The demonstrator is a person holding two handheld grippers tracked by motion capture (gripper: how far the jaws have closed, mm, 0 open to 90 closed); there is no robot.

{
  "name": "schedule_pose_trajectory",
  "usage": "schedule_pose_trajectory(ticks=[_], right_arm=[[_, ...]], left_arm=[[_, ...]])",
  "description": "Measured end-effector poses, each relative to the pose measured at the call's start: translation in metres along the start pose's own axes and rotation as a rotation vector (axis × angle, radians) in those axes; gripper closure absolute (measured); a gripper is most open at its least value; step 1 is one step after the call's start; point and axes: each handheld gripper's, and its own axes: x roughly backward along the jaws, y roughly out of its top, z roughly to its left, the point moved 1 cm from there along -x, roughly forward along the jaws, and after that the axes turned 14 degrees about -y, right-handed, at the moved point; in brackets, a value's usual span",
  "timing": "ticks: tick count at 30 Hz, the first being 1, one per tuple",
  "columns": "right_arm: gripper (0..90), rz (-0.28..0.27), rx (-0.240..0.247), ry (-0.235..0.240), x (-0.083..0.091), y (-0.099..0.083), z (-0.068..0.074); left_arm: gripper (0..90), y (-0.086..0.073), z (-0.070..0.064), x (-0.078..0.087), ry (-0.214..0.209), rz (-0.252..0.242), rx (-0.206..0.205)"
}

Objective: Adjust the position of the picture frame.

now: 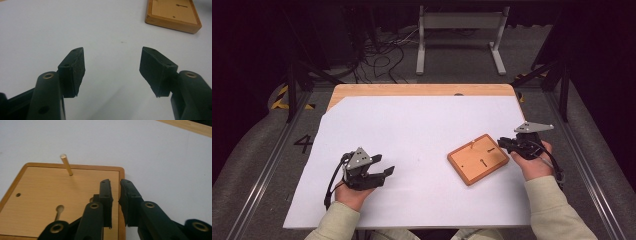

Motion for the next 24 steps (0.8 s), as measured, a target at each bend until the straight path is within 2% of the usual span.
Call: schedule_pose_trajectory(ticks=[5,13,21,23,24], right_arm=[[88.0,0.043,-0.002,-0.013,-0.015,0.003,-0.005],[90.0,0.114,0.004,-0.060,-0.036,-0.001,-0.011],[90.0,0.174,-0.024,-0.037,-0.049,-0.007,-0.013],[90.0,0.180,-0.020,-0.019,-0.051,-0.007,-0.011],[90.0,0.185,-0.013,-0.024,-0.052,-0.007,-0.009]], left_arm=[[37.0,-0.001,0.001,-0.002,0.000,0.003,0.003],[37.0,-0.002,0.000,-0.003,-0.006,0.006,0.007],[36.9,-0.002,0.000,-0.003,-0.010,0.012,0.004],[36.8,-0.002,-0.001,-0.004,-0.009,0.011,0.006],[36.8,-0.002,-0.001,-0.003,-0.011,0.013,0.006]])
